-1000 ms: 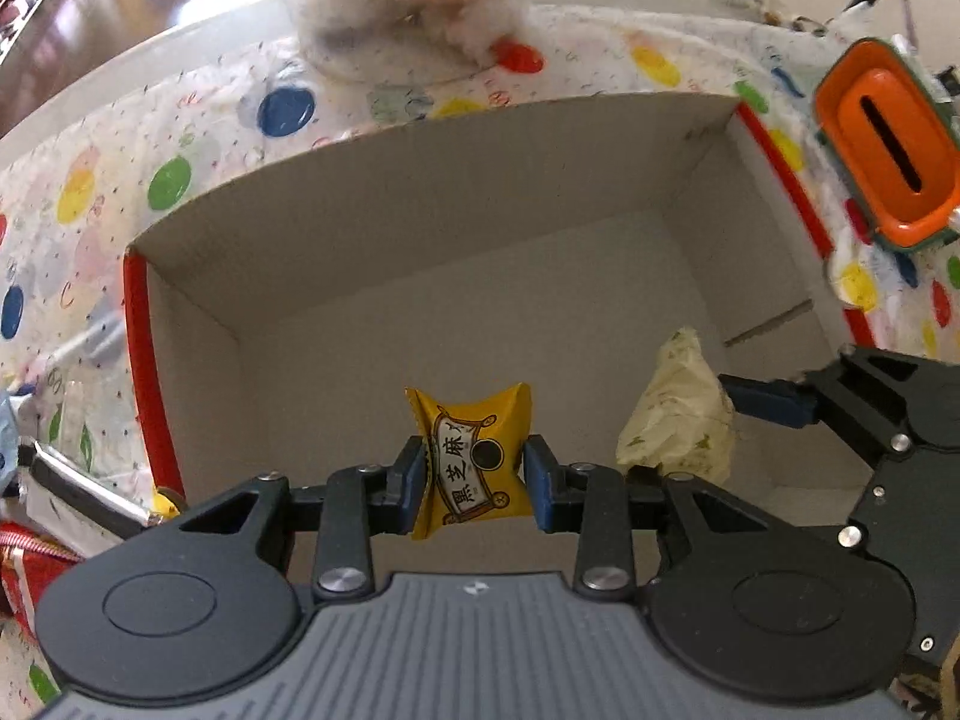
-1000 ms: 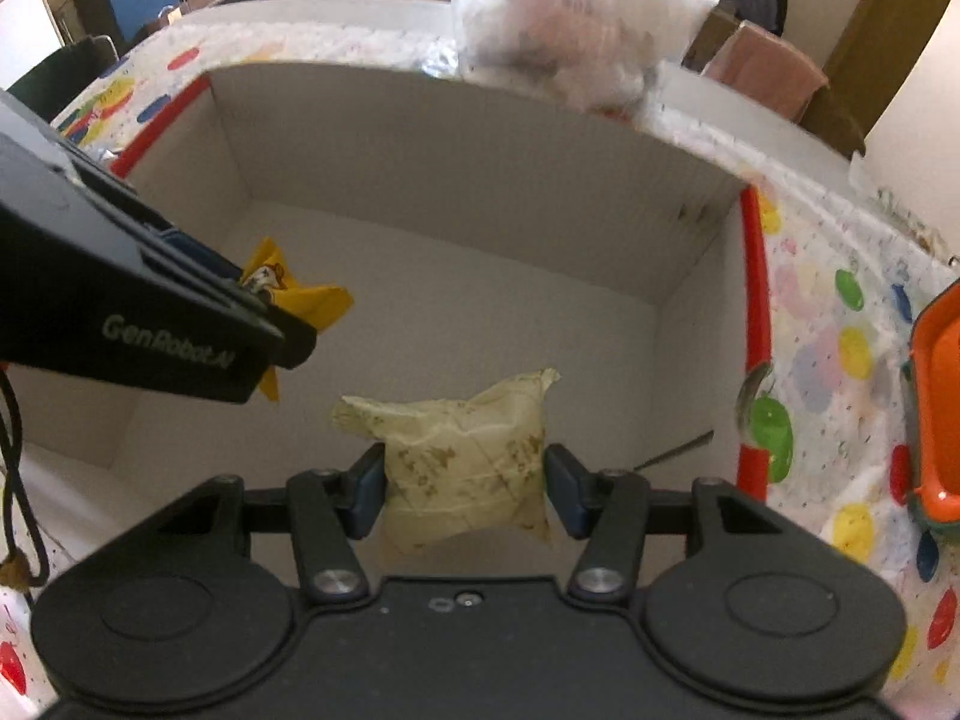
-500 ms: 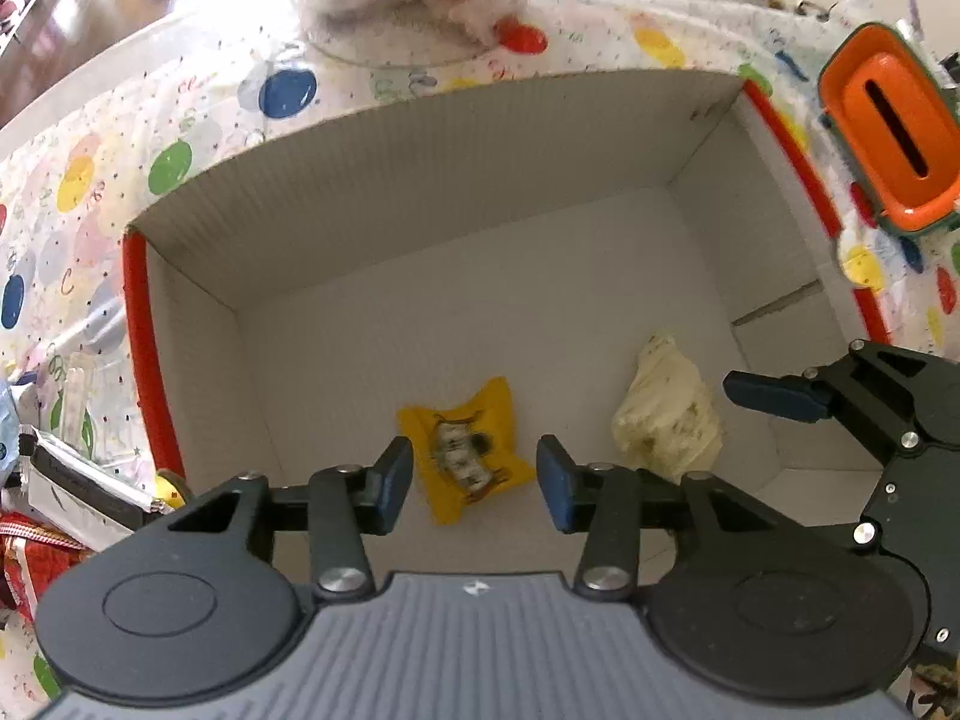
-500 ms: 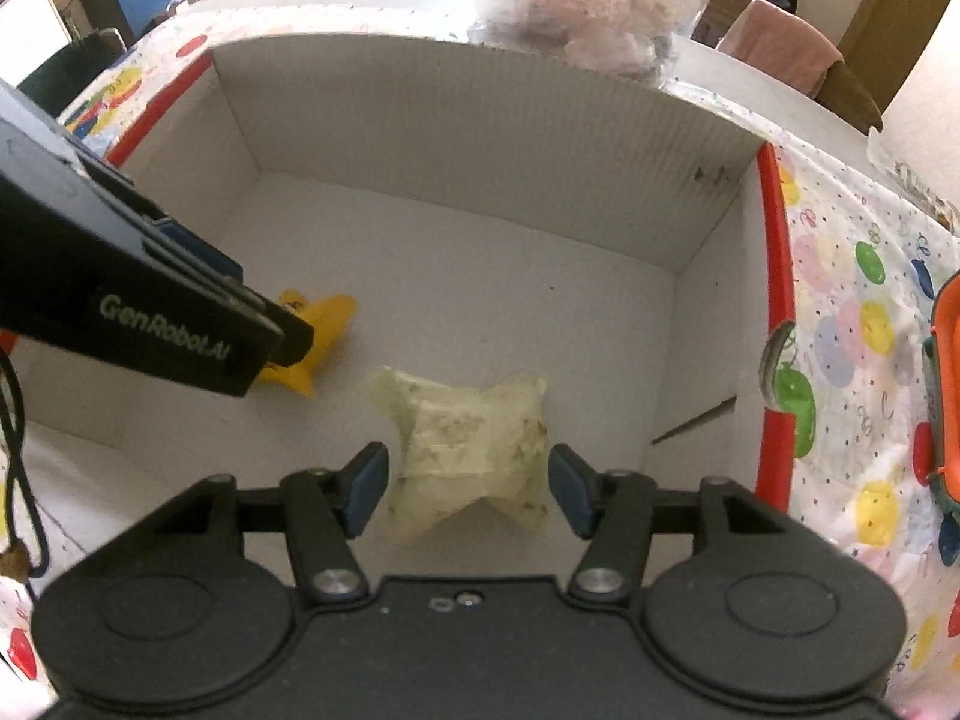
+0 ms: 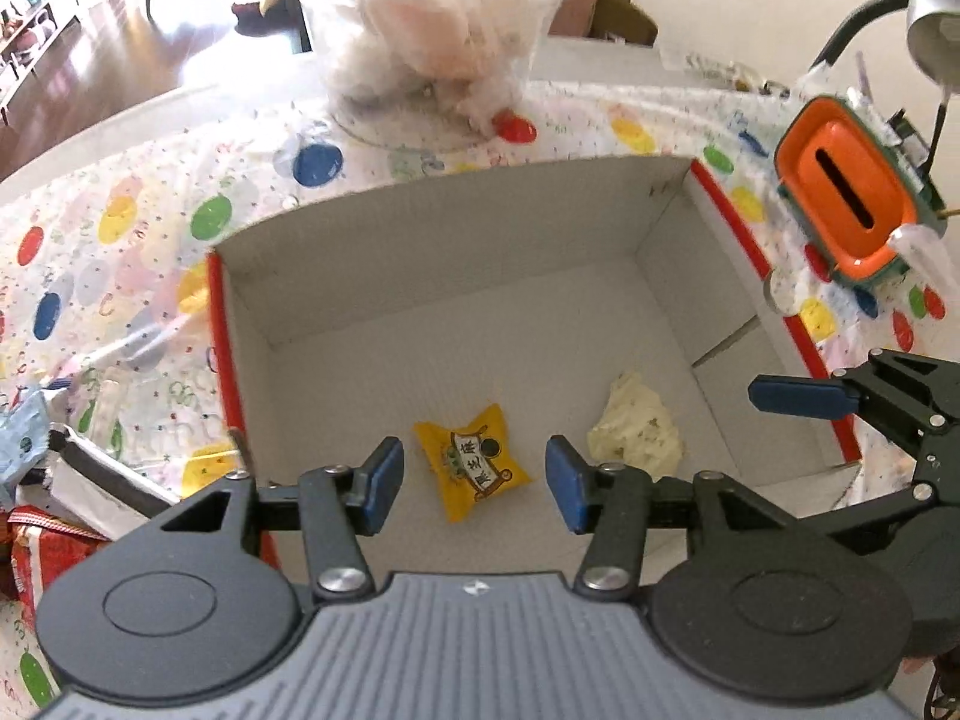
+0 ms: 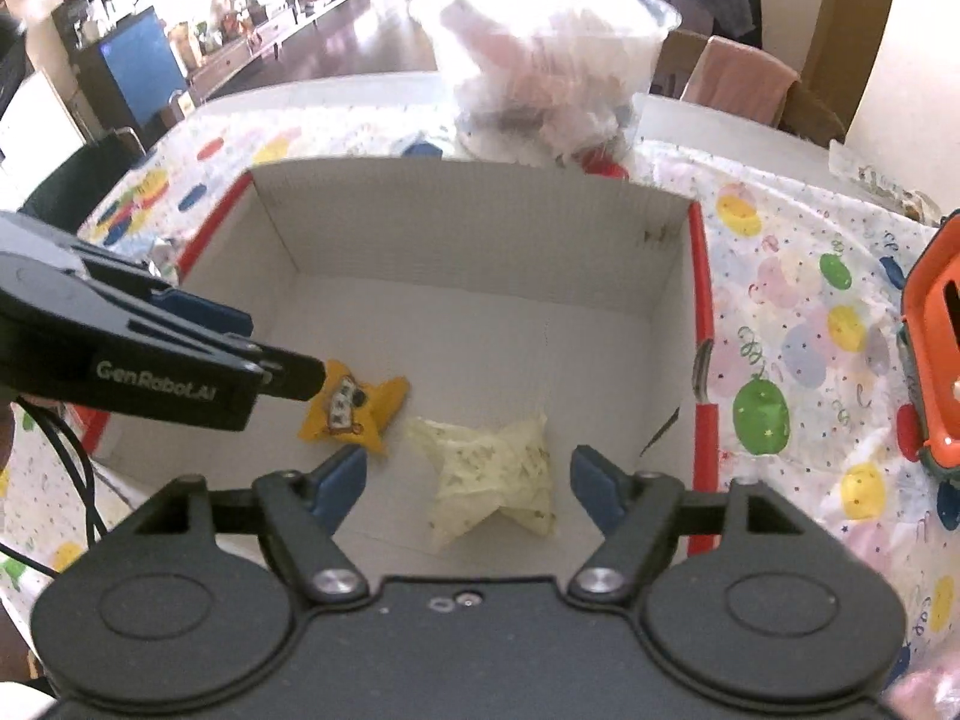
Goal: Organize snacks
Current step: 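Open both grippers to drop the yellow packet and cream bag into the box, then move both grippers back over the snack pile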
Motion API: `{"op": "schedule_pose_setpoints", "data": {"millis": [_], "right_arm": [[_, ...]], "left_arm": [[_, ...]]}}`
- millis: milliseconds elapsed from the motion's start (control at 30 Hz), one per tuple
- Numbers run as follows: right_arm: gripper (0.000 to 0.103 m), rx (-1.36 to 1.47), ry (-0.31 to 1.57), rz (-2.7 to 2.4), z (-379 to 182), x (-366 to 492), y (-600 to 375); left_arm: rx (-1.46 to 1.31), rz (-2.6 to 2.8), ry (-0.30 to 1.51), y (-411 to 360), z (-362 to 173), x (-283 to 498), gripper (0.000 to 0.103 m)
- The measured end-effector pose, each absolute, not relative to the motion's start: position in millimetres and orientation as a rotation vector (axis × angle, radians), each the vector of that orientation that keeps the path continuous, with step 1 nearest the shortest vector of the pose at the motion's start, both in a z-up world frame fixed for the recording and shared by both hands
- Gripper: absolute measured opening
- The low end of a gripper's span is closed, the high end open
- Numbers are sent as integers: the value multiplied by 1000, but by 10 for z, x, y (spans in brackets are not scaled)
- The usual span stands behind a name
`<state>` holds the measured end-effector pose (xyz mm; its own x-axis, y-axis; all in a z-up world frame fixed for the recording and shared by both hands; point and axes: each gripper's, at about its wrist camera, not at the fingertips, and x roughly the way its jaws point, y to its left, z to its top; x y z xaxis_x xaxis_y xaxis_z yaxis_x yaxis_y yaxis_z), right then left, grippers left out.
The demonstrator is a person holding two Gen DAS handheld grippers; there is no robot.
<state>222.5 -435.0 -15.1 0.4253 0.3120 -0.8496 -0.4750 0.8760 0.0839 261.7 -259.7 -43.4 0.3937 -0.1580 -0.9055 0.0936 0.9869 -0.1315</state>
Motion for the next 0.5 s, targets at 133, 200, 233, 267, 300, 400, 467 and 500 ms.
{"op": "schedule_pose_setpoints", "data": {"millis": [133, 200, 233, 267, 300, 400, 467, 500], "right_arm": [[81, -137, 982, 502, -60, 2150, -4368], [81, -120, 964, 501, -8, 2106, -4364], [82, -112, 954, 499, 22, 2084, -4358], [83, -105, 944, 499, 51, 2061, -4348], [83, -98, 930, 501, 77, 2032, -4336], [86, -81, 893, 501, 161, 1932, -4288], [88, -61, 881, 500, 205, 1872, -4245], [89, -55, 875, 501, 232, 1841, -4215]], "left_arm": [[-75, -151, 1107, -2512, -336, 2498, 51], [-87, -152, 1085, -2455, -282, 2421, 51], [-91, -152, 1075, -2425, -255, 2383, 51], [-93, -151, 1063, -2395, -226, 2347, 51], [-92, -154, 1049, -2369, -200, 2313, 51], [-70, -151, 1012, -2288, -143, 2193, 51], [-72, -154, 992, -2216, -101, 2114, 52], [-76, -157, 981, -2168, -76, 2072, 55]]}}
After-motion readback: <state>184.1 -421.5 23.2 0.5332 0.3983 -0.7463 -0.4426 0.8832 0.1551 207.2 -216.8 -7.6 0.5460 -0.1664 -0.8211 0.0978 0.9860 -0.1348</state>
